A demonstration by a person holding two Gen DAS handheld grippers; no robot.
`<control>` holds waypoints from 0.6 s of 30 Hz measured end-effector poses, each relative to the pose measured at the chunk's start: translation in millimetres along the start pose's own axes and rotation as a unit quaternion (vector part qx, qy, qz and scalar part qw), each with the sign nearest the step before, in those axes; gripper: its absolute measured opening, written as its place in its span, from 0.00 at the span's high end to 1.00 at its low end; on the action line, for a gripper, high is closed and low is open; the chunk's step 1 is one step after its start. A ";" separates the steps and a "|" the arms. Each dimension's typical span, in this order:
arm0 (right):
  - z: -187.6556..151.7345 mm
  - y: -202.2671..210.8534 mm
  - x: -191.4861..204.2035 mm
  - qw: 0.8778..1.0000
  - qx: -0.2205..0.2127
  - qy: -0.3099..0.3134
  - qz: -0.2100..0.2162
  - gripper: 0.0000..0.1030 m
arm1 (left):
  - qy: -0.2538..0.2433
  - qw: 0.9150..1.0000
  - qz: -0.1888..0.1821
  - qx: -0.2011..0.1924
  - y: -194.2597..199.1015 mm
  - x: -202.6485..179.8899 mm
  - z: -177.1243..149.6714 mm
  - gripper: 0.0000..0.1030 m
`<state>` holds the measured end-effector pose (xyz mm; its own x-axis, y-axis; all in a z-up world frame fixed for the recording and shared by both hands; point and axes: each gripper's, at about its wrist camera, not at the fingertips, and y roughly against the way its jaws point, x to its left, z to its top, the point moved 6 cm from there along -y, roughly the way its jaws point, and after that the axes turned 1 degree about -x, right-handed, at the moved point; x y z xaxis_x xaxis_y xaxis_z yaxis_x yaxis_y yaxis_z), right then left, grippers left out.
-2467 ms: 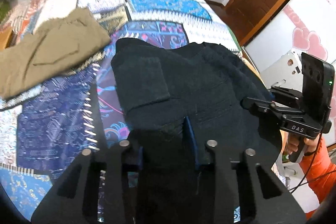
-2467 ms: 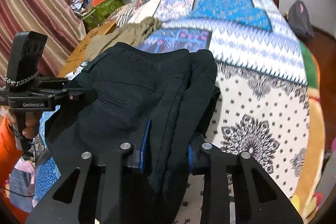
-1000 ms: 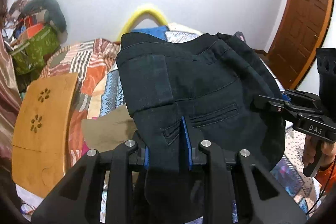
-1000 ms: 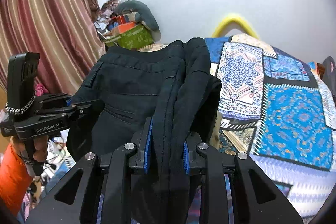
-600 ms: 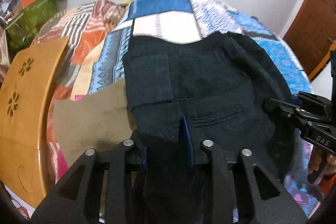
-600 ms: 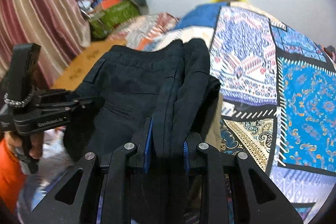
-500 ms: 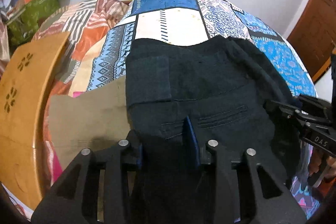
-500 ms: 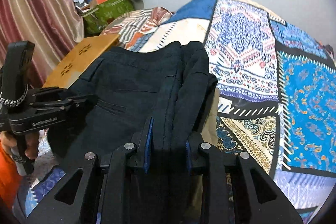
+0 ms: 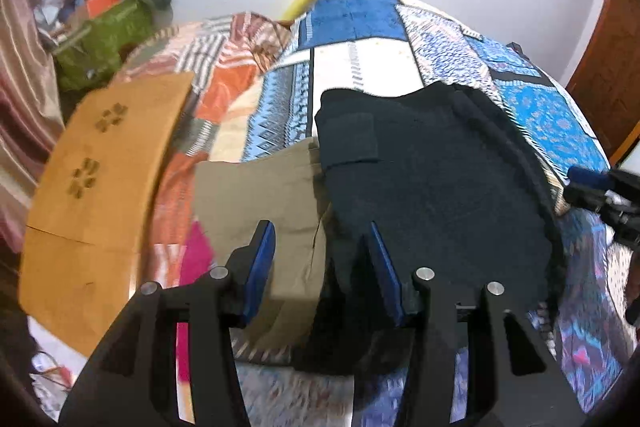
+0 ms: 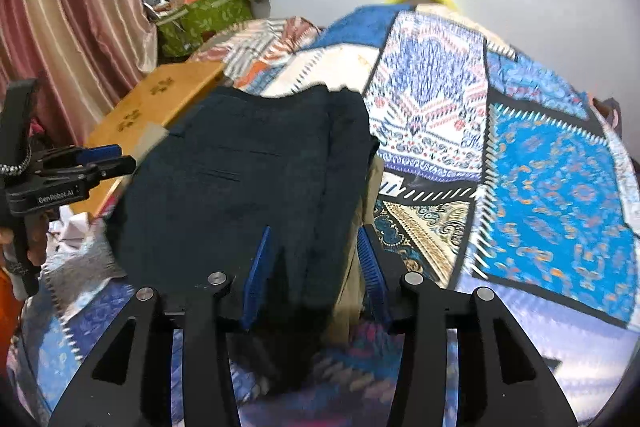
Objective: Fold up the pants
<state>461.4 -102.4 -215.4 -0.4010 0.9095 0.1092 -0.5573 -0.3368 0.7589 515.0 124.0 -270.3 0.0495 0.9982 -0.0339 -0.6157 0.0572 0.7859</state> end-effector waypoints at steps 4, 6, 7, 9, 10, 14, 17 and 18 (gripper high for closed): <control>9.0 54.3 21.3 0.999 -0.042 0.017 0.005 0.61 | 0.003 1.000 -0.016 -0.025 56.4 -15.7 0.2 0.52; 13.0 84.2 35.5 0.998 -0.066 0.022 0.009 0.61 | 0.004 0.999 -0.020 -0.047 90.1 -26.0 1.2 0.52; 13.9 94.4 40.3 0.997 -0.074 0.024 0.012 0.61 | 0.003 0.998 -0.023 -0.057 105.0 -31.4 2.2 0.52; 16.5 132.1 57.8 0.994 -0.103 0.033 0.019 0.60 | 0.000 0.996 -0.030 -0.089 147.0 -44.5 4.1 0.52; 17.0 142.3 64.6 0.993 -0.113 0.036 0.020 0.60 | -0.003 0.994 -0.027 -0.105 168.1 -50.8 4.5 0.52; 14.5 214.5 97.9 0.983 -0.173 0.054 0.030 0.60 | -0.024 0.985 -0.013 -0.171 249.1 -77.4 -1.2 0.52; 5.5 257.2 118.5 0.975 -0.211 0.063 0.036 0.60 | -0.035 0.974 -0.009 -0.223 310.8 -95.5 -12.9 0.52; 1.0 275.2 127.0 0.971 -0.226 0.067 0.039 0.60 | -0.037 0.970 -0.008 -0.239 329.5 -100.3 -18.0 0.52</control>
<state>257.8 -79.4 7.9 -0.5288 0.8474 0.0482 -0.7713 -0.5035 0.3893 292.9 43.1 -19.0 0.1069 0.9942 0.0148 -0.9076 0.0915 0.4097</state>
